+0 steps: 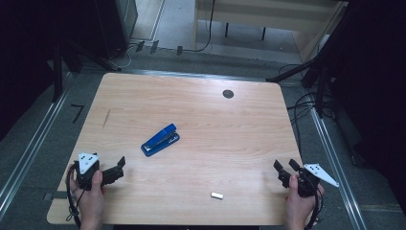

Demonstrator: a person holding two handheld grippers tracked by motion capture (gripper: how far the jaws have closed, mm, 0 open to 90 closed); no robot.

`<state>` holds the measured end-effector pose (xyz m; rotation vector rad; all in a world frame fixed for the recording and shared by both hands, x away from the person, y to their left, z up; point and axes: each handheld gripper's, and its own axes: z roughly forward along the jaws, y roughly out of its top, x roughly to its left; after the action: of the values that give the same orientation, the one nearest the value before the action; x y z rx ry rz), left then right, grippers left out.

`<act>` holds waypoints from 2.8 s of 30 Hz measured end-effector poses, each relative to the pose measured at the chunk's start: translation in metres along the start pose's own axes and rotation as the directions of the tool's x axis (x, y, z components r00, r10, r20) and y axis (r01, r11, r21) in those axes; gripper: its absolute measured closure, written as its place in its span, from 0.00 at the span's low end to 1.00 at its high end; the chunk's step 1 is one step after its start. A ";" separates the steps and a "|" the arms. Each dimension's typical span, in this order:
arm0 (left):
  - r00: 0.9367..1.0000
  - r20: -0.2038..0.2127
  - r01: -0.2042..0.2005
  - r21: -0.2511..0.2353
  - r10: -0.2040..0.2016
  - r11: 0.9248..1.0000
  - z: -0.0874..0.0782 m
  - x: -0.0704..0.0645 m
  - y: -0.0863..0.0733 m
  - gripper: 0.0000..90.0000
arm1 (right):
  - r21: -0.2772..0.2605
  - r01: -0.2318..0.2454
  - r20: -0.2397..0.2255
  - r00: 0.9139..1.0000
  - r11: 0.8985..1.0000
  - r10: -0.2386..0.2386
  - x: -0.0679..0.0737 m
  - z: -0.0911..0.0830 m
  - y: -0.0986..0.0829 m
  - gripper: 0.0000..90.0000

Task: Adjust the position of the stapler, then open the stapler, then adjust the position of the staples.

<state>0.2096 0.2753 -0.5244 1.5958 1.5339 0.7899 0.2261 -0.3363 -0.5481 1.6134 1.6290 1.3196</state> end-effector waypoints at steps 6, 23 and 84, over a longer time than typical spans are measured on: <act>1.000 0.004 0.010 0.004 -0.010 1.000 0.001 -0.001 0.000 0.03 | 0.013 0.015 -0.046 0.999 1.000 -0.014 0.005 -0.001 0.005 0.51; 1.000 -0.018 -0.008 0.011 0.008 1.000 0.001 -0.004 0.000 0.03 | 0.065 0.271 -0.266 0.932 0.960 -0.245 0.085 0.021 0.038 0.88; 1.000 0.008 -0.016 0.013 0.016 1.000 0.001 -0.004 0.000 0.07 | 0.156 0.522 -0.548 0.752 0.838 -0.367 0.282 0.212 0.075 1.00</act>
<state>0.2105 0.2713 -0.5249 1.6207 1.5256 0.7829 0.3935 -0.0221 -0.4913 0.9317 2.4529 1.3277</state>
